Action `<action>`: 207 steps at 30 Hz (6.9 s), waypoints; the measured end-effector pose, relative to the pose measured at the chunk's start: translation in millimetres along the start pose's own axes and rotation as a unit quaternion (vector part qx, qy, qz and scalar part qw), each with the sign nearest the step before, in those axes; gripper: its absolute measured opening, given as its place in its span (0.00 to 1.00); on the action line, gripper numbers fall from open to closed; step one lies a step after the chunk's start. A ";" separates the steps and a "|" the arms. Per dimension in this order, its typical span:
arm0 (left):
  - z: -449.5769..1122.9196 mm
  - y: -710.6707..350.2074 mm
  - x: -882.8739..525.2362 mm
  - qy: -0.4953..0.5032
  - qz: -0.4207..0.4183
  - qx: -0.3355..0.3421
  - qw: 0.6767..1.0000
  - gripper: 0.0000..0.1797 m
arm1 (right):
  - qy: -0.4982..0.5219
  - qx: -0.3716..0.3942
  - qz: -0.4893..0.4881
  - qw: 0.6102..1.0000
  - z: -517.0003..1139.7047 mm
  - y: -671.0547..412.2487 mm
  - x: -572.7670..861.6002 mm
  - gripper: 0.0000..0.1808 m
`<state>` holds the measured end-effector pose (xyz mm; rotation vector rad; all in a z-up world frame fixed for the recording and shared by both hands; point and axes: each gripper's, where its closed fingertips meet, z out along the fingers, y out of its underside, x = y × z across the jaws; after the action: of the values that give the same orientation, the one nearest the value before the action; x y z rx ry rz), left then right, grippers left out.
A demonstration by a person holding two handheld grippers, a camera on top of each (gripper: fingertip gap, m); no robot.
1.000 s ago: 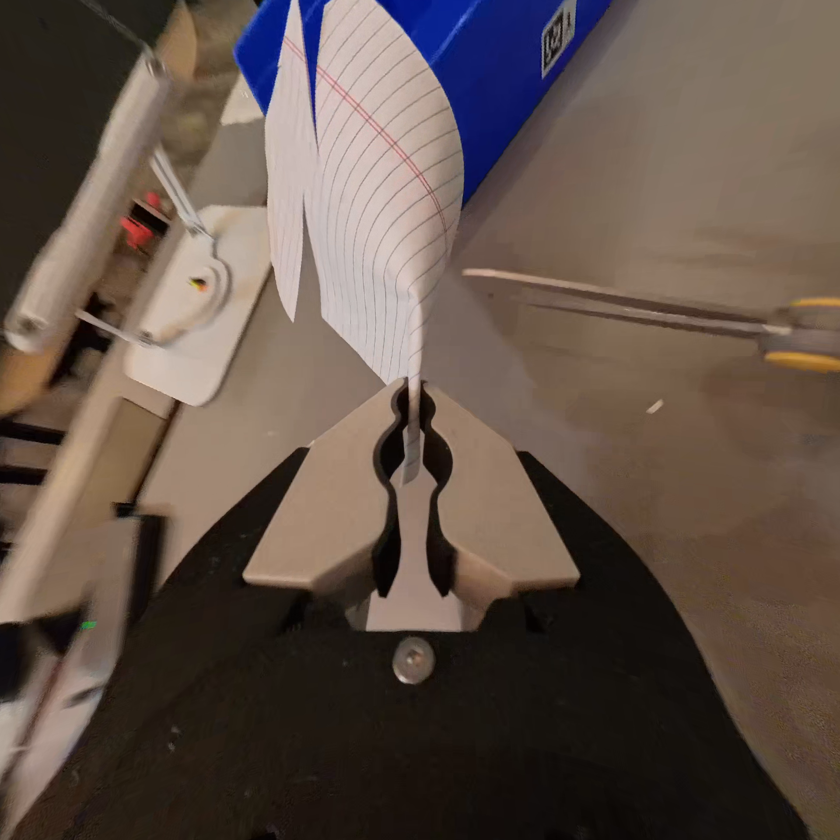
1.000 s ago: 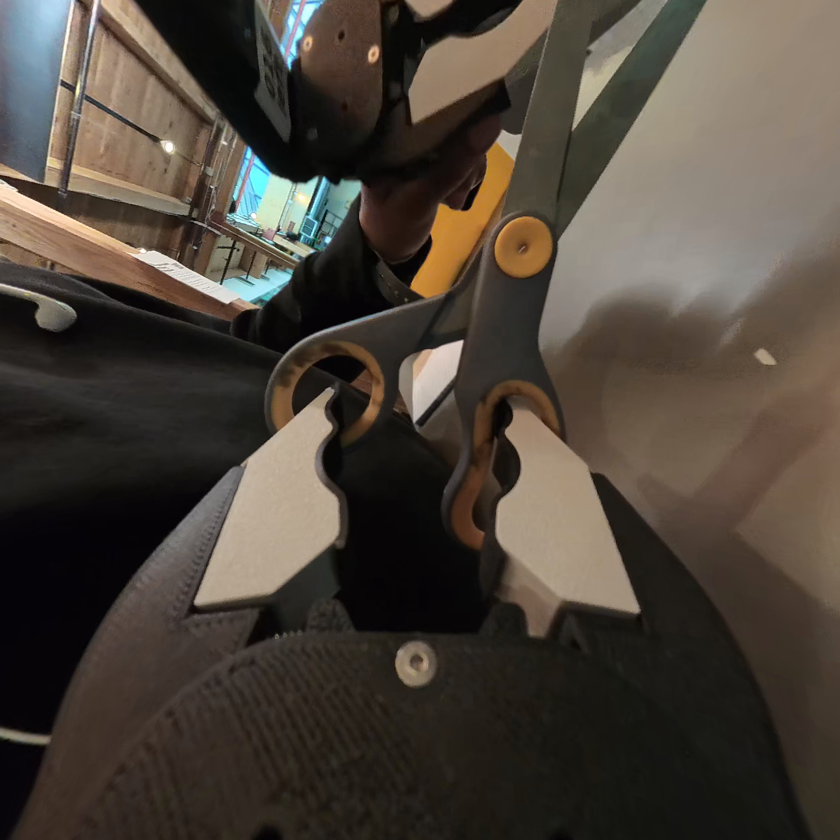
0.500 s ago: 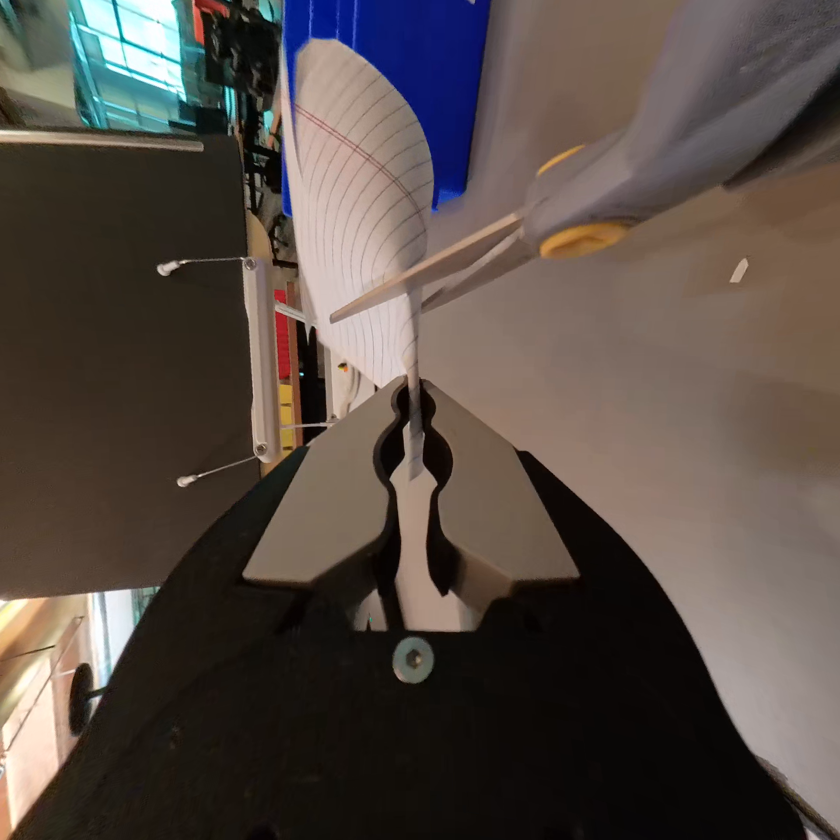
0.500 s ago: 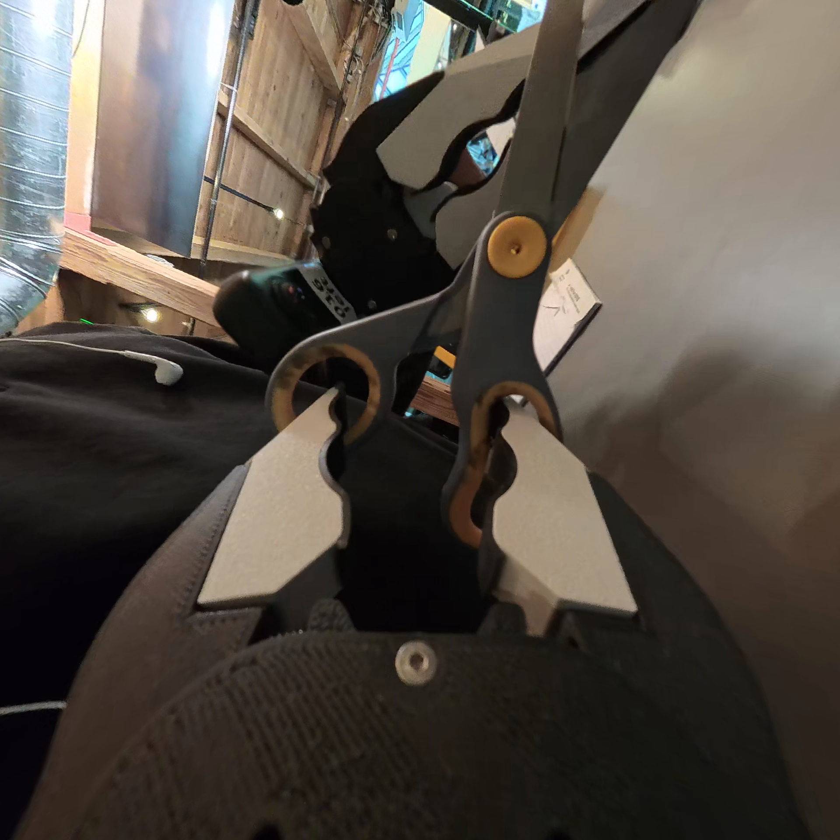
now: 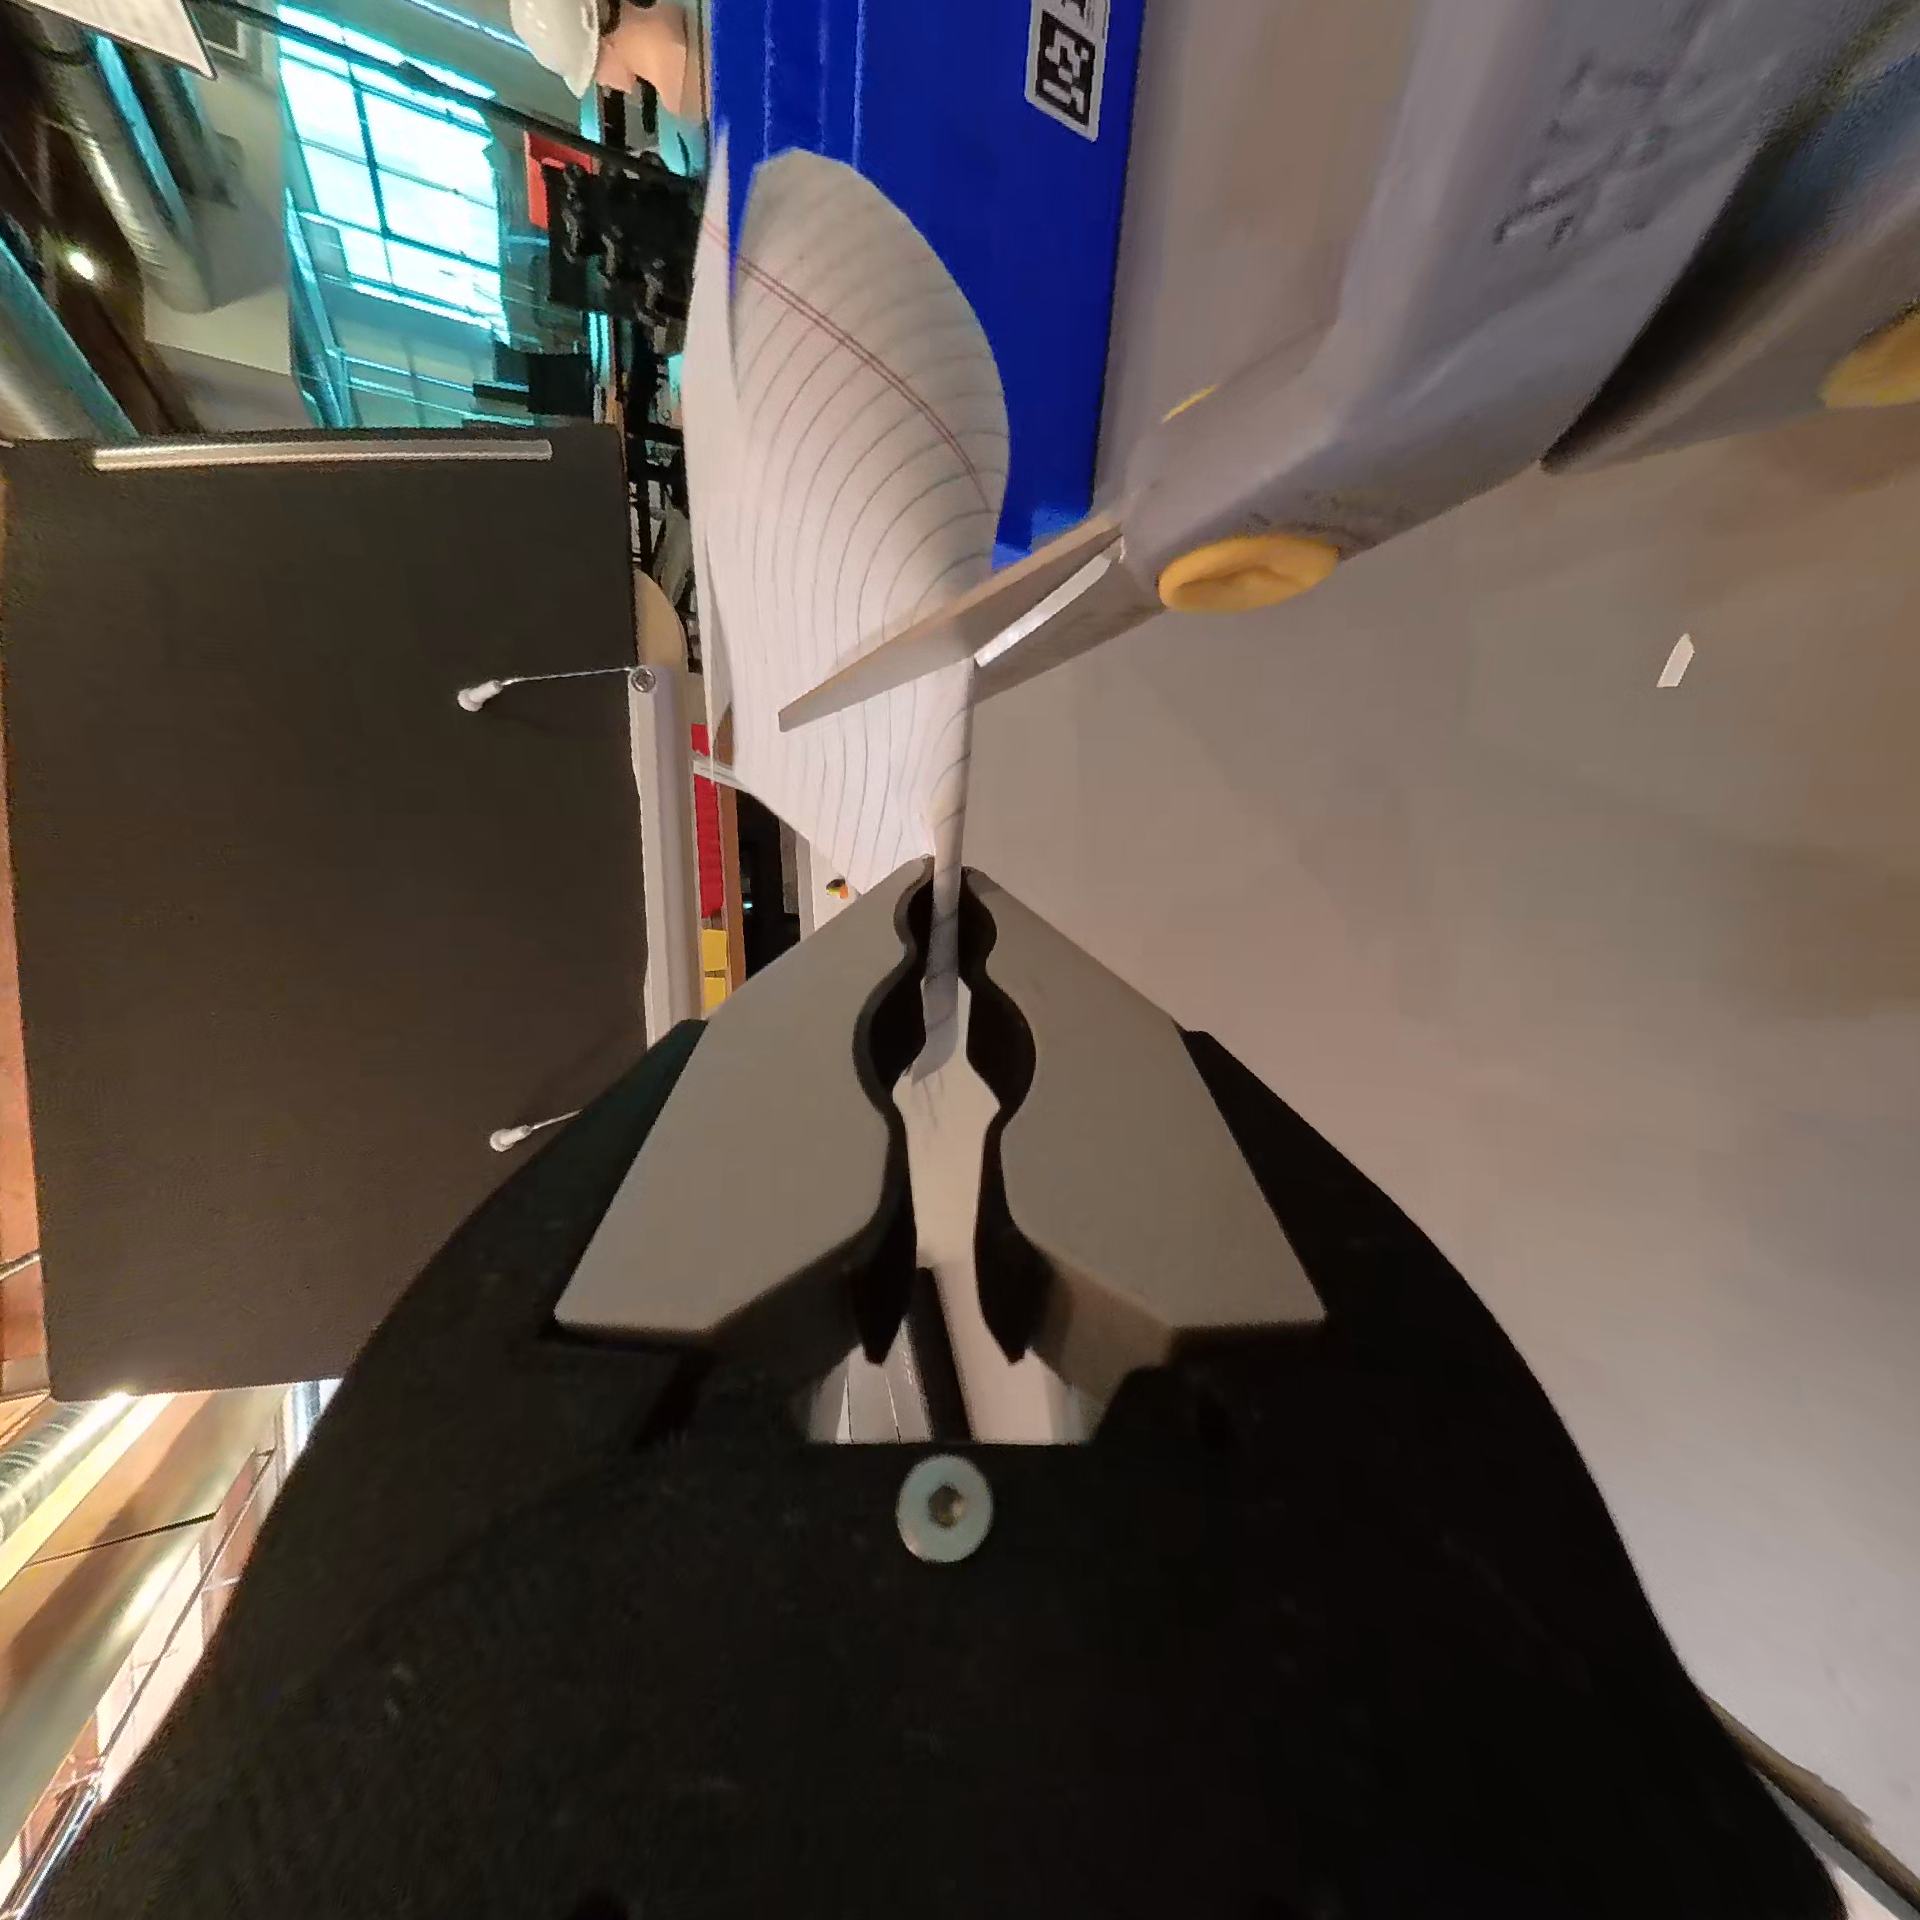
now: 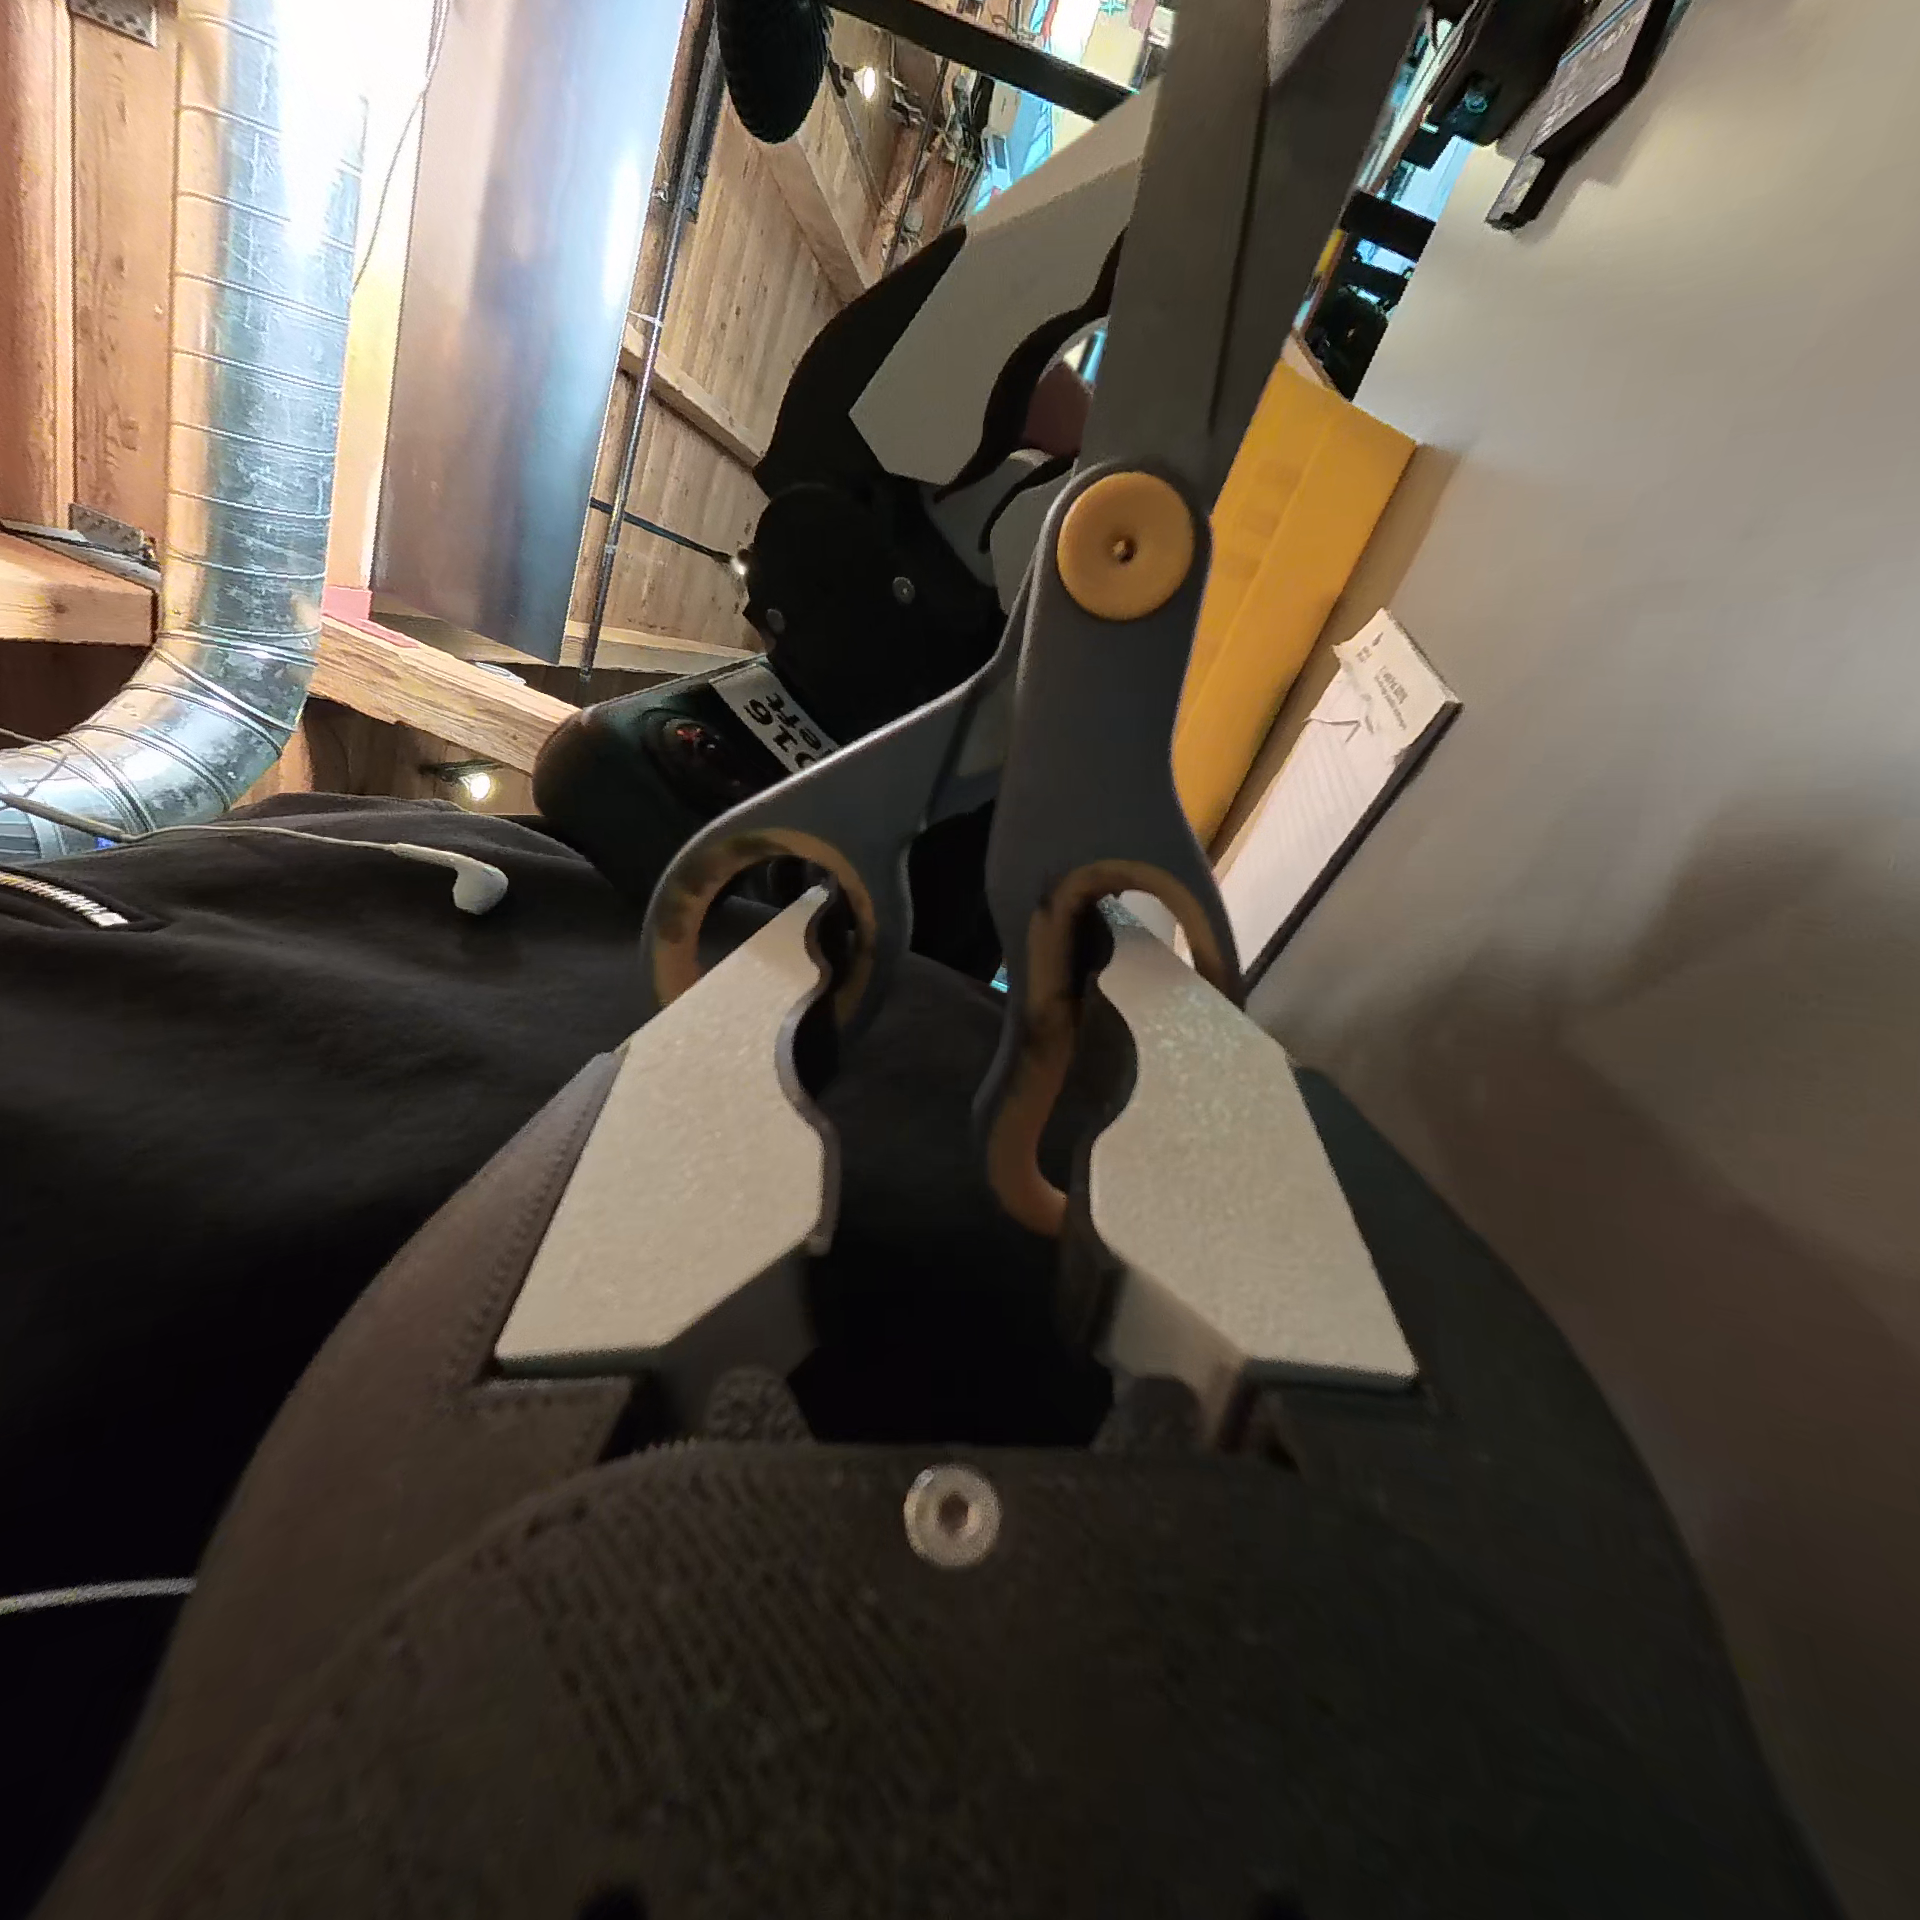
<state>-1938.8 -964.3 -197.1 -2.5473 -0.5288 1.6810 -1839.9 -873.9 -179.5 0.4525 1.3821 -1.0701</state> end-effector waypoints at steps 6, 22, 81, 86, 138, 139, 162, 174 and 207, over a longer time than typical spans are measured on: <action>-3.2 -3.7 -2.6 -0.010 0.005 0.007 1.000 0.00 | -0.001 -0.003 -0.007 1.000 0.3 2.3 -3.2 0.18; -16.6 -13.0 -2.7 -0.011 0.060 0.056 0.997 0.00 | -0.023 0.001 0.003 1.000 -0.1 0.7 -5.0 0.23; -44.2 5.3 -45.5 0.312 -0.867 0.276 0.273 0.00 | 0.012 -0.019 -0.088 0.996 28.7 2.5 -4.6 0.21; -37.8 33.0 -45.9 0.272 -0.887 0.283 0.243 0.00 | 0.004 -0.046 -0.079 0.996 28.9 17.4 -4.5 0.14; -102.3 -72.5 61.3 0.497 -0.809 0.181 0.256 0.25 | 0.229 0.013 -0.130 0.965 -31.0 14.1 30.6 0.19; -102.2 -80.2 62.6 0.503 -0.808 0.182 0.248 0.31 | 0.281 -0.015 -0.165 0.945 -31.9 16.5 39.5 0.20; -114.7 -94.3 123.5 0.569 -0.780 0.079 0.249 0.04 | 0.182 0.096 0.000 0.979 -44.5 54.8 37.9 0.13; -131.2 -78.4 125.6 0.579 -0.783 0.086 0.211 0.04 | 0.183 0.152 -0.001 0.971 -94.1 49.5 17.0 0.04; -44.7 -128.8 145.3 0.207 -0.957 0.109 0.171 0.12 | 0.159 -0.077 0.032 0.984 -149.3 -31.3 59.9 0.05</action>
<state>-1880.4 -792.3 -278.8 -0.1979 -1.7099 -0.1814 -1958.5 -789.8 -255.1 0.5678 1.7076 -0.8546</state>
